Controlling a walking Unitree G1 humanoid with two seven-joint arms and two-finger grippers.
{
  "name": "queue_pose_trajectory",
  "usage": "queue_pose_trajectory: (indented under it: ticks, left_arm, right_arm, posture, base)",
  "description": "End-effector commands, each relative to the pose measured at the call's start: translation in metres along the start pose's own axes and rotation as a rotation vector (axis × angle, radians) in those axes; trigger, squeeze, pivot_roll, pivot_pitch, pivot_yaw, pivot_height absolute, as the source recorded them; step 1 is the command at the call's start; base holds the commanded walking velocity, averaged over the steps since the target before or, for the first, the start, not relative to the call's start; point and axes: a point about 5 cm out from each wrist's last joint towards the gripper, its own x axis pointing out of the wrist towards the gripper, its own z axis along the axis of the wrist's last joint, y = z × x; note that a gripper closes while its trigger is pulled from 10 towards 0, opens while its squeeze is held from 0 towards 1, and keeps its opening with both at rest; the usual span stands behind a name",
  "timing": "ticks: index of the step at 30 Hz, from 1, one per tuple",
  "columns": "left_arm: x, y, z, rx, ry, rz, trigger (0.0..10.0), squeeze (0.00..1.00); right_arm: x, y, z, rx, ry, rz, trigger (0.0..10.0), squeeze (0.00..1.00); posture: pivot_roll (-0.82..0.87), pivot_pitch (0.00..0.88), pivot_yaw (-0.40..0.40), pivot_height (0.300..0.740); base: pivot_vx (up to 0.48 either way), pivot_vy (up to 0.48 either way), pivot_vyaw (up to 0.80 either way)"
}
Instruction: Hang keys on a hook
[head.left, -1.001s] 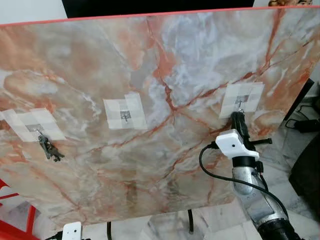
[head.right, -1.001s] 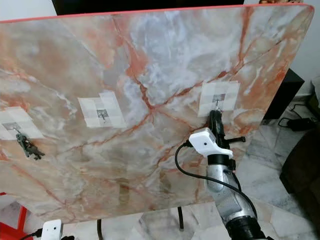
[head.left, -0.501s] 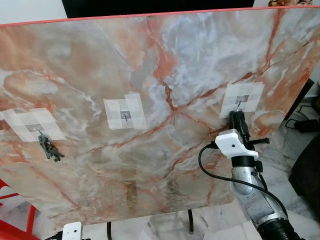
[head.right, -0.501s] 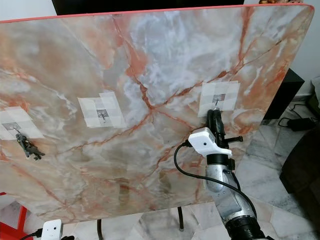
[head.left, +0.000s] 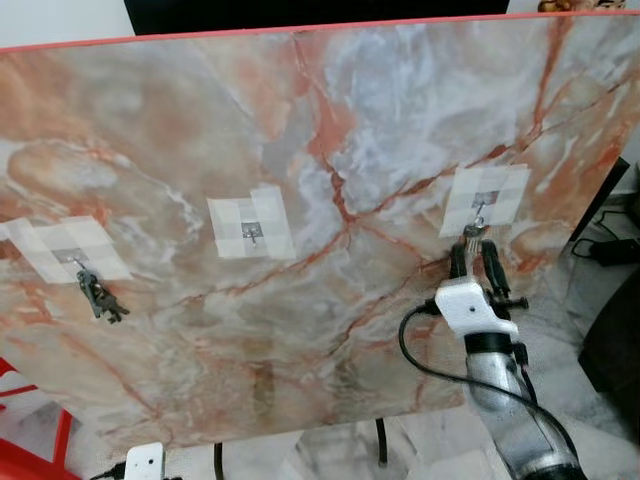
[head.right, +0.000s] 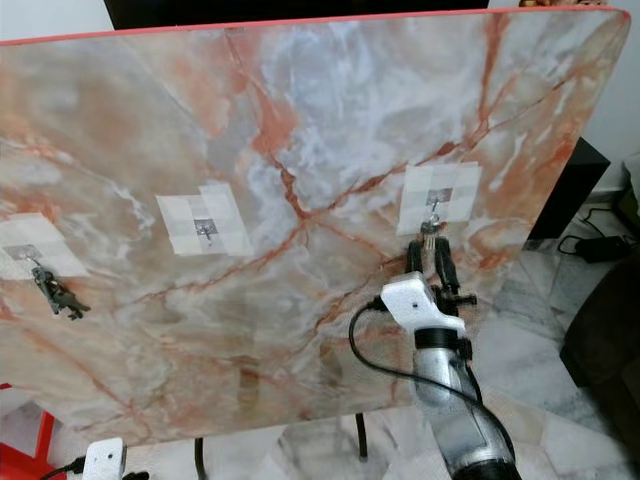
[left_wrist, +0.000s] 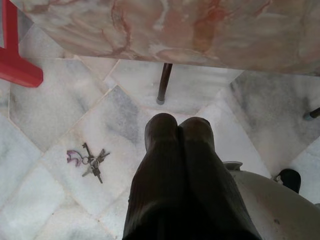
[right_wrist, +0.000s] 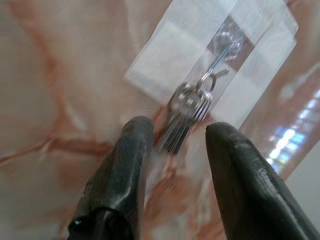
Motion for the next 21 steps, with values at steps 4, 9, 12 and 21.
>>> queue_pose_trajectory:
  ticks: [4,9,12,21]
  left_arm:
    - [-0.001,0.004,-0.004,0.009,0.023,0.005,10.0,0.00]
    - [-0.001,0.003,-0.003,0.014,0.026,0.002,10.0,0.00]
    - [0.000,0.002,-0.002,0.013,0.024,0.003,10.0,0.00]
    - [0.001,0.001,-0.001,0.015,0.028,0.010,10.0,0.00]
  right_arm:
    - [-0.040,0.012,-0.013,0.142,0.137,0.130,10.0,1.00]
    - [-0.068,0.028,-0.066,0.312,0.526,0.145,10.0,0.00]
    - [-0.093,0.040,-0.109,0.395,0.916,0.147,10.0,0.00]
    - [-0.137,0.067,-0.128,0.586,1.240,0.292,10.0,0.00]
  posture:
    - [-0.05,0.000,0.023,0.740]
    - [-0.05,0.000,0.019,0.740]
    - [-0.05,0.000,0.021,0.740]
    - [-0.05,0.000,0.025,0.740]
  base:
    - [0.000,0.000,0.00]
    - [0.000,0.000,0.00]
    - [0.000,0.000,0.00]
    - [0.000,0.000,0.00]
